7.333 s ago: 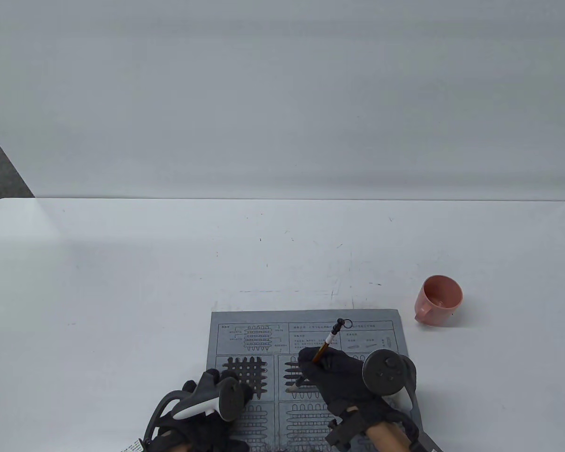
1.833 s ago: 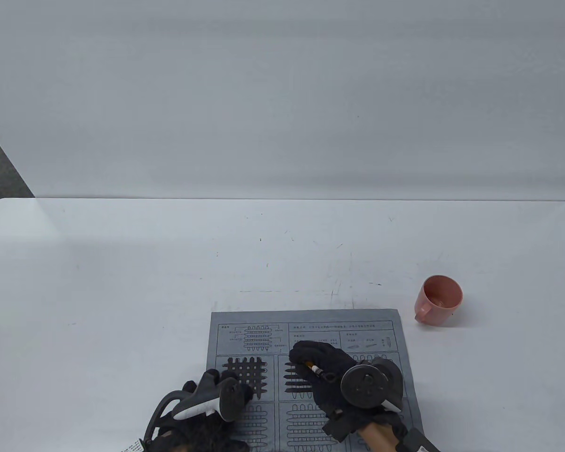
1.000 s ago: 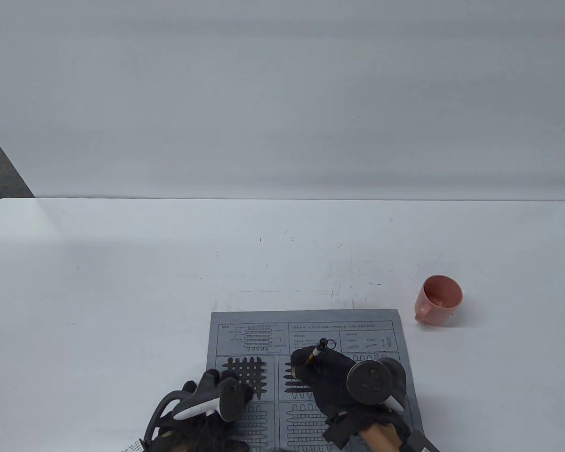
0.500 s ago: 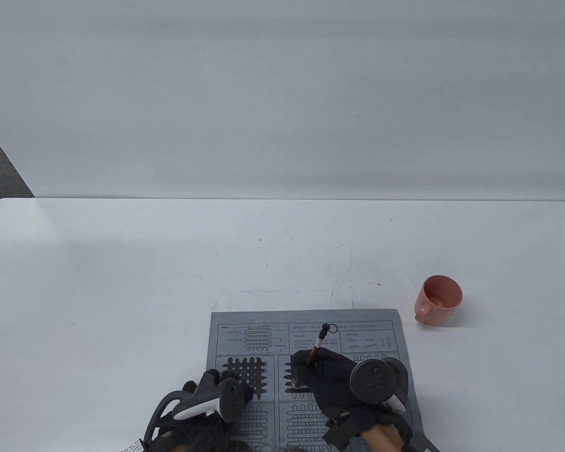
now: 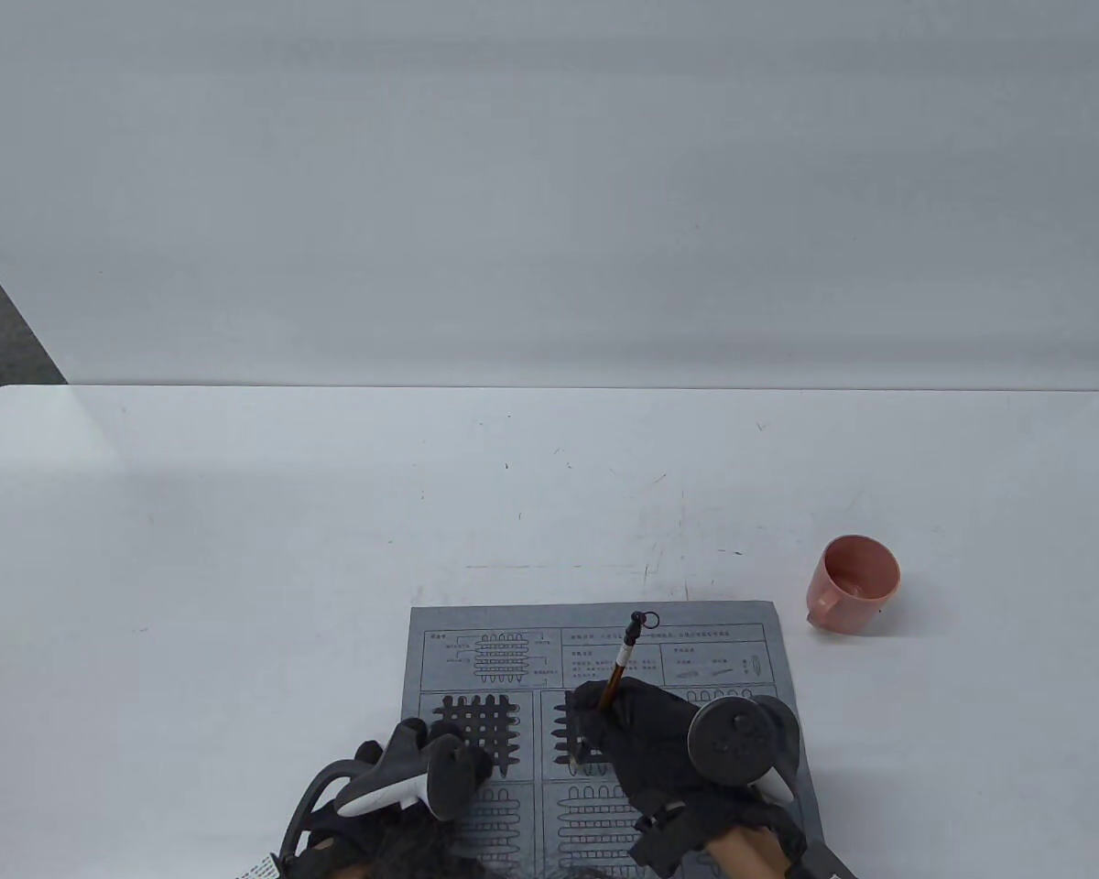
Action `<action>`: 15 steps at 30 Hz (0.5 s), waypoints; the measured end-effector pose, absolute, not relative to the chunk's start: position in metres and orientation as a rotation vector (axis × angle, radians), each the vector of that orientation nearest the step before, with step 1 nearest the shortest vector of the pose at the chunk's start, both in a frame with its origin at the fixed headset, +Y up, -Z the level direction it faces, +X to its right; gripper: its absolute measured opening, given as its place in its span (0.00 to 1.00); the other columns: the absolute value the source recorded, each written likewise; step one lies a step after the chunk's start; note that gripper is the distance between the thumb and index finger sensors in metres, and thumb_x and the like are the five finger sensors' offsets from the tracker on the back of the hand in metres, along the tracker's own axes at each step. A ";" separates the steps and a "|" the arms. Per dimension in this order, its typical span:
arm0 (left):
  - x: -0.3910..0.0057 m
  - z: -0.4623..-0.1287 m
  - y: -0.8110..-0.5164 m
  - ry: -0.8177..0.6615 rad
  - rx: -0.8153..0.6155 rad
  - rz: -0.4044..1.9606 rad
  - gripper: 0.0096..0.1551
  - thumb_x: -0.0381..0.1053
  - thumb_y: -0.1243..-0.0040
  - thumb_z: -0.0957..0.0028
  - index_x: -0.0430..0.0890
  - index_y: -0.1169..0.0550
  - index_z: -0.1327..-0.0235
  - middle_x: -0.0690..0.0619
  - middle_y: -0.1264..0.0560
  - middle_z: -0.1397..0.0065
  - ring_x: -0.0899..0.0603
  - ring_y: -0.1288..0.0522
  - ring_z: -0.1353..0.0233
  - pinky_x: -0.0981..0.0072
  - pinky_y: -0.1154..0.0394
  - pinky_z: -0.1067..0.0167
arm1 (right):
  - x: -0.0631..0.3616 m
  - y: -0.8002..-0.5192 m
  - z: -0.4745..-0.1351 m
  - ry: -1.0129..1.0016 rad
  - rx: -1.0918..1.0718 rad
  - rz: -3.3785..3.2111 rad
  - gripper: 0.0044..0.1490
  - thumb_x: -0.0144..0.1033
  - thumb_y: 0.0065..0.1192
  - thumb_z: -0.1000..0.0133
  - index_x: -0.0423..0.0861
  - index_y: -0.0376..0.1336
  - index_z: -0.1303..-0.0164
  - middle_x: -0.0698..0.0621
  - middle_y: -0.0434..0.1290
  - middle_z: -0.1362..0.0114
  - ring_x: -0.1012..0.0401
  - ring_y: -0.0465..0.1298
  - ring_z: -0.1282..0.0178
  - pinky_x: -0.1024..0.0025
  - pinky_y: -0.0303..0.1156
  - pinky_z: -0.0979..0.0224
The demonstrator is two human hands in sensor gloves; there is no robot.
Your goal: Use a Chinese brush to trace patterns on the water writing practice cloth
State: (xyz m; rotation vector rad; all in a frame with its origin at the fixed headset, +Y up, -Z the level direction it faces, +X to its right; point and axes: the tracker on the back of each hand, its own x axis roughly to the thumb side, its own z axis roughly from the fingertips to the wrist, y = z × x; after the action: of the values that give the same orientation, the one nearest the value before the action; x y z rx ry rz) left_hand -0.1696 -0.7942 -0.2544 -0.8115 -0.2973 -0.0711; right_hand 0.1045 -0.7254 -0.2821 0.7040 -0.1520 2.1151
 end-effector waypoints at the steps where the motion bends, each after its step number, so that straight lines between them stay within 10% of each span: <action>1: -0.170 -0.254 -0.794 -0.297 -0.811 -0.071 0.64 0.77 0.51 0.63 0.70 0.78 0.36 0.59 0.86 0.27 0.39 0.87 0.23 0.29 0.75 0.27 | 0.105 -0.725 -0.282 -0.152 0.704 2.114 0.23 0.39 0.58 0.42 0.41 0.68 0.42 0.40 0.79 0.41 0.47 0.83 0.49 0.43 0.75 0.46; 15: -0.170 -0.254 -0.794 -0.297 -0.811 -0.071 0.64 0.78 0.51 0.63 0.70 0.78 0.36 0.59 0.86 0.27 0.39 0.87 0.23 0.29 0.75 0.27 | 0.106 -0.725 -0.282 -0.137 0.696 2.087 0.23 0.40 0.60 0.42 0.41 0.69 0.42 0.40 0.79 0.41 0.47 0.83 0.49 0.43 0.75 0.46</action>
State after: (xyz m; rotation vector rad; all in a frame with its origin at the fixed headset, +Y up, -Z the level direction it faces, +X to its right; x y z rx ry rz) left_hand -0.1696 -0.7942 -0.2544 -0.8115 -0.2973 -0.0711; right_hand 0.1063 -0.7248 -0.2817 0.6962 -0.1368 2.0866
